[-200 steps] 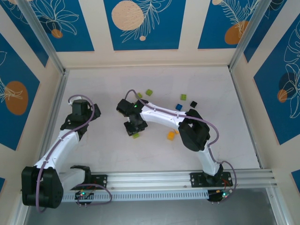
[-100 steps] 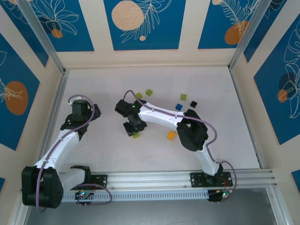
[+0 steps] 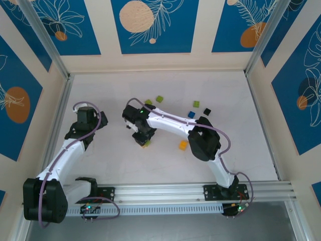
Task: Assemble a carrot with lego
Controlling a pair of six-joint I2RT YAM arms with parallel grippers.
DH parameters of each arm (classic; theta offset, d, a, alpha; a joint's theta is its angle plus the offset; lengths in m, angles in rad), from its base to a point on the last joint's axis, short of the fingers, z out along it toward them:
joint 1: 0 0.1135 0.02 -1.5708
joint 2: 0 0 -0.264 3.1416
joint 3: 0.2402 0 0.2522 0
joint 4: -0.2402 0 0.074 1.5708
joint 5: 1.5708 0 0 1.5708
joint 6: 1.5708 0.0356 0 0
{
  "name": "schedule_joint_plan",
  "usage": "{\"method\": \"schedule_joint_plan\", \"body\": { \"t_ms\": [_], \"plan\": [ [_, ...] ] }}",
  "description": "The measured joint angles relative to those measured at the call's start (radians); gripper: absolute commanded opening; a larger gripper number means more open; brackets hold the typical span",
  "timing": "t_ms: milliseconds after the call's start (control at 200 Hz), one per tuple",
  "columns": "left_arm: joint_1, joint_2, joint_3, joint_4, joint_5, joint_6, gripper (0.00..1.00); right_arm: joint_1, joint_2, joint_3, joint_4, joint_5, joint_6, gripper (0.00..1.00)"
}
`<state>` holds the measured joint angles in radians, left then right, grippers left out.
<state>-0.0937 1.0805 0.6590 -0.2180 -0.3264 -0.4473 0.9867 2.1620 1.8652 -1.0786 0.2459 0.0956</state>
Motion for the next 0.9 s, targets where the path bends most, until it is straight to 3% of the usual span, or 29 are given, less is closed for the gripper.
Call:
{"method": "schedule_joint_plan", "body": {
  "t_ms": [270,620,900],
  "plan": [
    [0.000,0.000,0.000,0.000,0.000,0.000,0.99,-0.014,-0.010,-0.006,-0.016,-0.051,-0.091,0.35],
    [0.000,0.000,0.000,0.000,0.000,0.000,0.99,-0.040,-0.004,0.022,-0.014,-0.105,0.117,0.35],
    [0.000,-0.006,0.000,0.000,0.000,0.000,0.99,-0.040,0.000,0.027,-0.014,-0.114,0.186,0.35]
  ]
}}
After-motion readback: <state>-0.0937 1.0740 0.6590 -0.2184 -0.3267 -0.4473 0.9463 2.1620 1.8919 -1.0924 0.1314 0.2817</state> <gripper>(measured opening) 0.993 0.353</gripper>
